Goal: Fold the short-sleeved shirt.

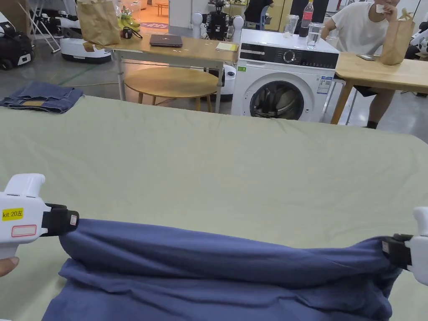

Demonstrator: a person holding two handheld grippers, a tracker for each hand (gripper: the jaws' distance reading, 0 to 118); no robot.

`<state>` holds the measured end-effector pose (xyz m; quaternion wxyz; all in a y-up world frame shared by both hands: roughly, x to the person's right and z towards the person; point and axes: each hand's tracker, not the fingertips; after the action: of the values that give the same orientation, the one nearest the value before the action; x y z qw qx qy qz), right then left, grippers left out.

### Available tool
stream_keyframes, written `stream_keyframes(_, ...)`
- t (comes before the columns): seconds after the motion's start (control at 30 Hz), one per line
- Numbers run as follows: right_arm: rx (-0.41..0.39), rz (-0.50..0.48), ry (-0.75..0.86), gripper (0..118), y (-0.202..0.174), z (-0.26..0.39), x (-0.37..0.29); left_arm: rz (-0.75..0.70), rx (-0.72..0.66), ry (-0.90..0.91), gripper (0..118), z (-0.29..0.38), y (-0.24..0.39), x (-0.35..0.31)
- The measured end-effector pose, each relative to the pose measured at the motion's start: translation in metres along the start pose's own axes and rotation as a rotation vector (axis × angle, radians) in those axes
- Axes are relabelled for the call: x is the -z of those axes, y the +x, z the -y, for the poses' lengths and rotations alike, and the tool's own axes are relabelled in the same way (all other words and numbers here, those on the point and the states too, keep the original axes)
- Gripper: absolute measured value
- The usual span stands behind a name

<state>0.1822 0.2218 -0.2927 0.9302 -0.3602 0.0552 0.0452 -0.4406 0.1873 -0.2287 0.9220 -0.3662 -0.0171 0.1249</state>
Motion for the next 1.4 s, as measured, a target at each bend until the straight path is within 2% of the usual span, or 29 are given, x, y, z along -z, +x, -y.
stream_keyframes(0.17, 0.004, 0.003, -0.069, 0, 0.002, 0.05, -0.014, 0.018, 0.005, -0.034, 0, 0.039, -0.005, -0.014)
stream_keyframes(0.3, 0.005, 0.041, -0.149, 0, 0.001, 0.086, -0.017, 0.021, -0.002, -0.084, 0, 0.071, -0.011, -0.018)
stream_keyframes(0.4, -0.024, 0.079, -0.231, 0, -0.003, 0.107, -0.008, -0.003, -0.001, -0.148, 0, 0.093, -0.014, -0.01)
stream_keyframes(0.6, -0.07, 0.096, -0.328, 0, -0.006, 0.13, 0.028, -0.086, 0.102, -0.303, 0, 0.121, -0.007, 0.026)
stream_keyframes(0.8, -0.073, 0.117, -0.338, 1, -0.006, 0.134, 0.046, -0.111, 0.112, -0.288, 0, 0.12, -0.001, 0.029)
stream_keyframes(0.83, -0.065, 0.118, -0.335, 4, -0.003, 0.134, 0.044, -0.111, 0.109, -0.292, 0, 0.117, 0.0, 0.028)
stream_keyframes(0.87, -0.059, 0.119, -0.337, 14, -0.002, 0.131, 0.042, -0.109, 0.103, -0.296, 12, 0.114, 0.0, 0.025)
stream_keyframes(0.9, -0.057, 0.123, -0.335, 29, -0.002, 0.127, 0.039, -0.111, 0.1, -0.293, 24, 0.111, 0.001, 0.021)
stream_keyframes(0.97, -0.064, 0.157, -0.298, 61, -0.002, 0.121, 0.024, -0.116, 0.092, -0.264, 40, 0.103, 0.006, 0.012)
stream_keyframes(1.07, -0.06, 0.192, -0.214, 63, -0.003, 0.106, 0.007, -0.083, 0.084, -0.151, 49, 0.09, 0.016, -0.001)
stream_keyframes(1.2, -0.04, 0.248, -0.043, 63, -0.017, 0.086, -0.018, -0.061, 0.116, 0.008, 50, 0.075, 0.038, -0.01)
stream_keyframes(1.3, -0.004, 0.242, 0.123, 63, -0.033, 0.075, -0.029, -0.077, 0.144, 0.115, 50, 0.065, 0.058, -0.01)
stream_keyframes(1.4, -0.008, 0.248, 0.145, 63, -0.051, 0.063, -0.029, -0.052, 0.124, 0.197, 50, 0.057, 0.073, -0.01)
